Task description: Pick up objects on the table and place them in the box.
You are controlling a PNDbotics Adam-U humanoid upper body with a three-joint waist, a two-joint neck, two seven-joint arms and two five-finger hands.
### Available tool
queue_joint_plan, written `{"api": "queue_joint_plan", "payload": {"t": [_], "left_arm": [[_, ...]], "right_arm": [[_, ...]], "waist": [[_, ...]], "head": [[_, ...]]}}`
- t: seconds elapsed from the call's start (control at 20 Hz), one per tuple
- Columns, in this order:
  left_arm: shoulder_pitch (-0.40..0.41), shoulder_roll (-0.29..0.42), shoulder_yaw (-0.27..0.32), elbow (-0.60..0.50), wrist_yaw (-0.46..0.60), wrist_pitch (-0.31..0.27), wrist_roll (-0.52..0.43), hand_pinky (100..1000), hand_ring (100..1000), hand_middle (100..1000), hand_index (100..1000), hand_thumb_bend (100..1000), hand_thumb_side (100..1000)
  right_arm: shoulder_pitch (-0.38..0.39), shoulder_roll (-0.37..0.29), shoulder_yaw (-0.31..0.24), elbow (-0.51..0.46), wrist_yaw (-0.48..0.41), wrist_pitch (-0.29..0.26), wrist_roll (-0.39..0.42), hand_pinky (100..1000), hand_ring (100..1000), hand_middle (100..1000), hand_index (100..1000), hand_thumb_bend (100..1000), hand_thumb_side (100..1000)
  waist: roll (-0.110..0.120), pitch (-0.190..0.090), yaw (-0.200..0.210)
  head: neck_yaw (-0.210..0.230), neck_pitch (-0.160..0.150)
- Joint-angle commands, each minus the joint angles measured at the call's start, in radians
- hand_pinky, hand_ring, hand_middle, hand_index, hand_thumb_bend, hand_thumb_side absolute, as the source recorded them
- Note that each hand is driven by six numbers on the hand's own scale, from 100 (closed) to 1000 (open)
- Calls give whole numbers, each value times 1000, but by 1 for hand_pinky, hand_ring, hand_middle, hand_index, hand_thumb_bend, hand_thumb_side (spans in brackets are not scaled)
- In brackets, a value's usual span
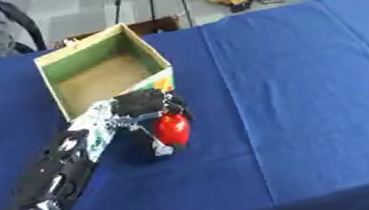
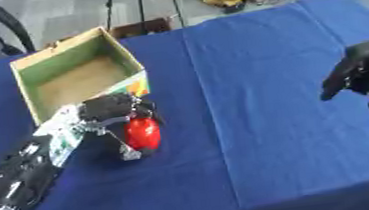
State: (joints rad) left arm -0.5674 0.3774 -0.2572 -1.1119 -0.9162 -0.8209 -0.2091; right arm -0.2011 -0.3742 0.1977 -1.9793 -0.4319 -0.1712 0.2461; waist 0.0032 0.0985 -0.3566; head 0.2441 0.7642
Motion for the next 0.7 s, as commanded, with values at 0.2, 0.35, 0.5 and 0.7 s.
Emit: {"api": "queue_joint_plan", "payload": {"t": [0.2,0.35,0.5,0.7], "left_arm": [[-17,42,44,-4,93,50,-25,100,267,534,758,100,264],[-27,66,68,-20,126,76,-25,100,265,534,758,100,270],[-41,86,91,-28,156,98,-17,100,268,535,757,100,277],[-57,111,122,-40,196,124,-3,100,270,534,756,100,279]], "right_arm": [[-7,-12,-8,-21,4,-10,0,516,576,563,731,100,553],[-9,-13,-9,-21,-1,-18,1,516,576,564,731,100,550],[-11,-14,-9,-21,-6,-26,5,516,576,564,731,100,548],[-10,-14,-7,-21,-10,-29,11,516,577,564,732,100,548]], "waist": [[-5,-11,4],[-7,-12,5],[-9,-13,5],[-10,-14,3]], "head": [[-3,0],[-3,-1],[-1,-2],[0,-3]]}}
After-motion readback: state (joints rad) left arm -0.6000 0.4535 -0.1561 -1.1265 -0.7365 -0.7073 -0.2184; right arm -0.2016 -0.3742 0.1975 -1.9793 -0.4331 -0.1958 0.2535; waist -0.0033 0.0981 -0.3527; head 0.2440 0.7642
